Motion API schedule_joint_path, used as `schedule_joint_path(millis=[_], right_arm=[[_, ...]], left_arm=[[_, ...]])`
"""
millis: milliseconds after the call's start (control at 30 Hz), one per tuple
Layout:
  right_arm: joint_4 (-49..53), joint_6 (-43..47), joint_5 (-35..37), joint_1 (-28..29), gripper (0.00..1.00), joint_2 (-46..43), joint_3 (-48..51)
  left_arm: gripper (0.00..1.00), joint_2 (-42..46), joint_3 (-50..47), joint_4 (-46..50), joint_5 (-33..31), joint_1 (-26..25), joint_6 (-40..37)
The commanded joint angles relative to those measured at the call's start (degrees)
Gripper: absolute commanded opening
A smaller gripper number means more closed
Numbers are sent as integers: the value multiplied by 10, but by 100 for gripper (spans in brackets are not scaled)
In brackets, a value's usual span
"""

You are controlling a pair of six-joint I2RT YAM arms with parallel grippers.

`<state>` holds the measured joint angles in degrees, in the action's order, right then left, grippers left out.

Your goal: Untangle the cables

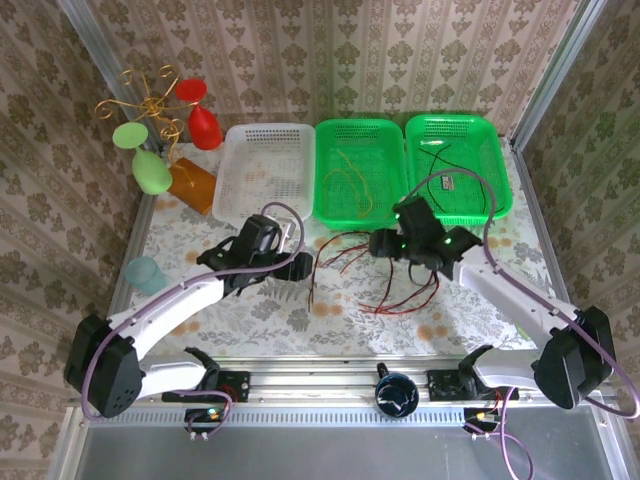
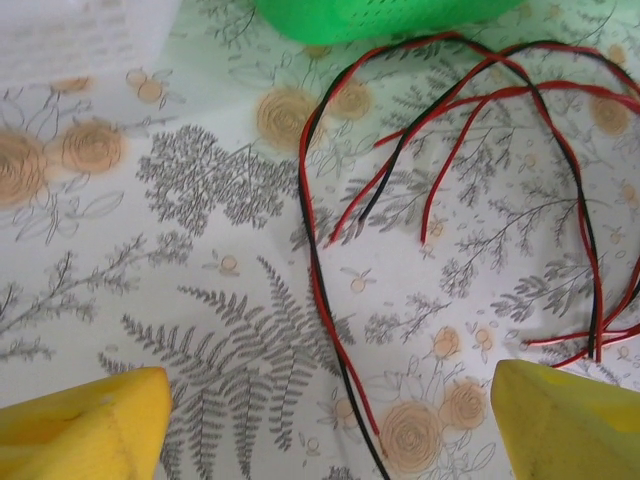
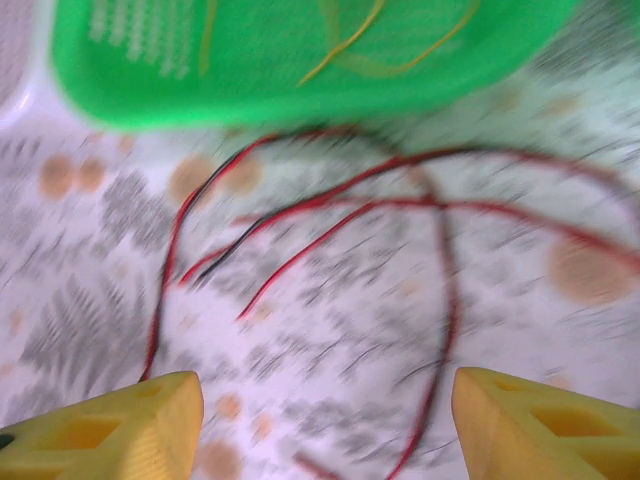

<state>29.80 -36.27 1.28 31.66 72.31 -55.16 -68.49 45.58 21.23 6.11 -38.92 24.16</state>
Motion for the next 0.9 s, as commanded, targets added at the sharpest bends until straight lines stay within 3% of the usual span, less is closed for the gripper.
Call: schedule_joint_path(millis=[0,133,367,867], right_arm=[[-83,-104,-60,43,63,7,48],[-145,-152,-70,103,51,64,57],[-229,-180,-148,136,40,189,22],[-258,-185,-165,152,30,270,-6]], left_arm=[[83,28,-28,12,-7,-1,39],[82,45,-55,15,-10,-2,62],[80,69,-91,20,-9,4,85],[78,109,-130,11,13,17,113]])
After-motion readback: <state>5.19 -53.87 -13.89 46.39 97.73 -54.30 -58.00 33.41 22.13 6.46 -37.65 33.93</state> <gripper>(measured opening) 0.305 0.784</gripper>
